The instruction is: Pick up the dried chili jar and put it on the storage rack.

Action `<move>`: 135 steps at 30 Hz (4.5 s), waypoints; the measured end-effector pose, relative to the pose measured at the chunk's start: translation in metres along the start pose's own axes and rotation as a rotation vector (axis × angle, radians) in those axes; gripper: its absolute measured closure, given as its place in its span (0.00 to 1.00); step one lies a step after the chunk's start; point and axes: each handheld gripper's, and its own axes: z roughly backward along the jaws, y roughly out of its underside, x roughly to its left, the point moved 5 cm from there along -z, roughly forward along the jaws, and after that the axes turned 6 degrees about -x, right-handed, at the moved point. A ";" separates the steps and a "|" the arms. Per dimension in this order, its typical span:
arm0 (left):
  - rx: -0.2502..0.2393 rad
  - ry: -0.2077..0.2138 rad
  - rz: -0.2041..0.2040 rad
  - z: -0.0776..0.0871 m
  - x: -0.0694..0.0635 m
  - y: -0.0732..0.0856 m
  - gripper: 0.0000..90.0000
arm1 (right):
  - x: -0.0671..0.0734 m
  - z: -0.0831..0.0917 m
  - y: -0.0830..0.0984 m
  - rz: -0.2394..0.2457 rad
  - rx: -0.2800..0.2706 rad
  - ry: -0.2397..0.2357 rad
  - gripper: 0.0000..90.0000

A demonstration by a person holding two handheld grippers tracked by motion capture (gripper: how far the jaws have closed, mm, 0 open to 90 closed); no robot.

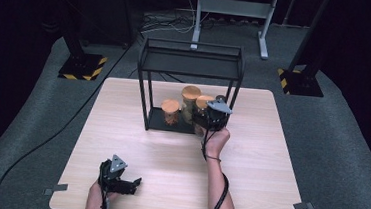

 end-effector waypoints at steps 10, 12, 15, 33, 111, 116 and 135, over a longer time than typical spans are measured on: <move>0.000 0.000 0.000 0.000 0.000 0.000 0.00 | 0.001 -0.004 -0.001 -0.006 0.001 0.015 0.28; 0.000 0.000 0.000 0.000 0.000 0.000 0.00 | 0.001 -0.005 -0.001 -0.007 0.001 0.020 0.28; 0.000 0.000 0.000 0.000 0.000 0.000 0.00 | 0.002 -0.007 -0.001 -0.007 0.000 0.021 0.28; -0.001 0.000 0.000 0.000 0.000 0.000 0.00 | 0.003 -0.005 -0.001 -0.014 0.000 0.028 0.27; 0.001 0.000 0.001 0.000 0.000 0.000 0.00 | 0.004 0.127 0.089 0.079 0.350 -0.141 0.01; 0.001 -0.001 0.000 0.000 0.000 0.000 0.00 | -0.003 0.145 0.114 0.058 0.372 -0.149 0.01; 0.000 0.007 -0.006 0.000 0.000 0.000 0.00 | -0.003 0.158 0.144 0.111 0.442 -0.187 0.00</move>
